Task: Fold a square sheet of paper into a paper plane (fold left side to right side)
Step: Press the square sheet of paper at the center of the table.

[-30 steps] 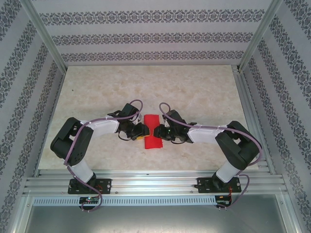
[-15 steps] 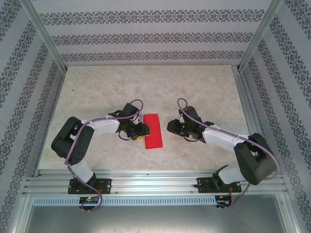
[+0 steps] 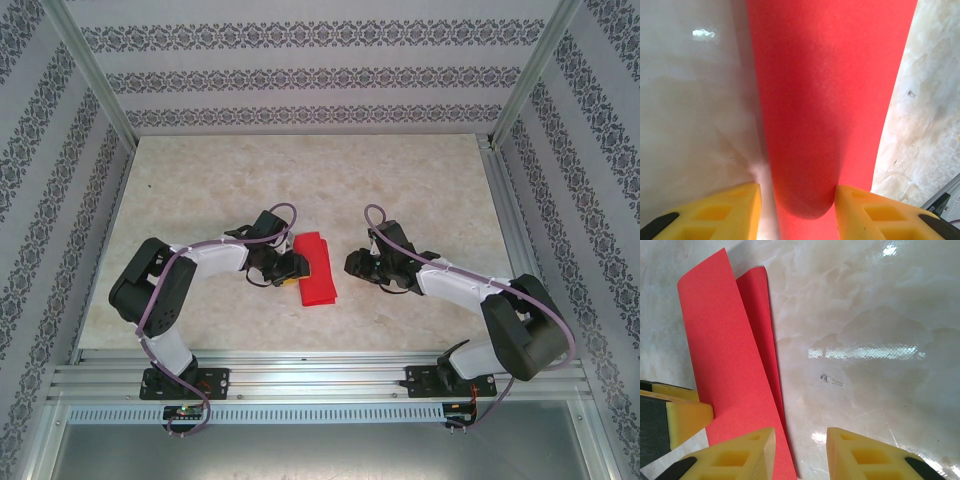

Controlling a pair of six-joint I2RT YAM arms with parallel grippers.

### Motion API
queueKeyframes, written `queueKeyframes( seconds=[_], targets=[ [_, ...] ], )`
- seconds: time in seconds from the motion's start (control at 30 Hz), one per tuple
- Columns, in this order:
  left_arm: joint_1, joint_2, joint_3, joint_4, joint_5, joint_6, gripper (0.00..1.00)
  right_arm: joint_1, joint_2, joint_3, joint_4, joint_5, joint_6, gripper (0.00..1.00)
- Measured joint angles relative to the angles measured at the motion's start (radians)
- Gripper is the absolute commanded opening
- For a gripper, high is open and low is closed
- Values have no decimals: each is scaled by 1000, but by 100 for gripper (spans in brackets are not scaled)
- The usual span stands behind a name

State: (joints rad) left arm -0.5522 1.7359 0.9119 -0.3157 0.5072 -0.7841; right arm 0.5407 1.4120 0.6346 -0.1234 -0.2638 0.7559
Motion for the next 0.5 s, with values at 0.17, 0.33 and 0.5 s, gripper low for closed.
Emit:
queueKeyframes(
  seconds=[0.17,0.33,0.5],
  targets=[
    [-1,8,12,-14,-3,17,40,0,1,0,0,0,0,33],
    [-2,8,15,-25,-12,25,39,0,4,0,0,0,0,33],
    [-7,8,23,-49,-16,47,38,0,6,0,1,0,0,33]
  ],
)
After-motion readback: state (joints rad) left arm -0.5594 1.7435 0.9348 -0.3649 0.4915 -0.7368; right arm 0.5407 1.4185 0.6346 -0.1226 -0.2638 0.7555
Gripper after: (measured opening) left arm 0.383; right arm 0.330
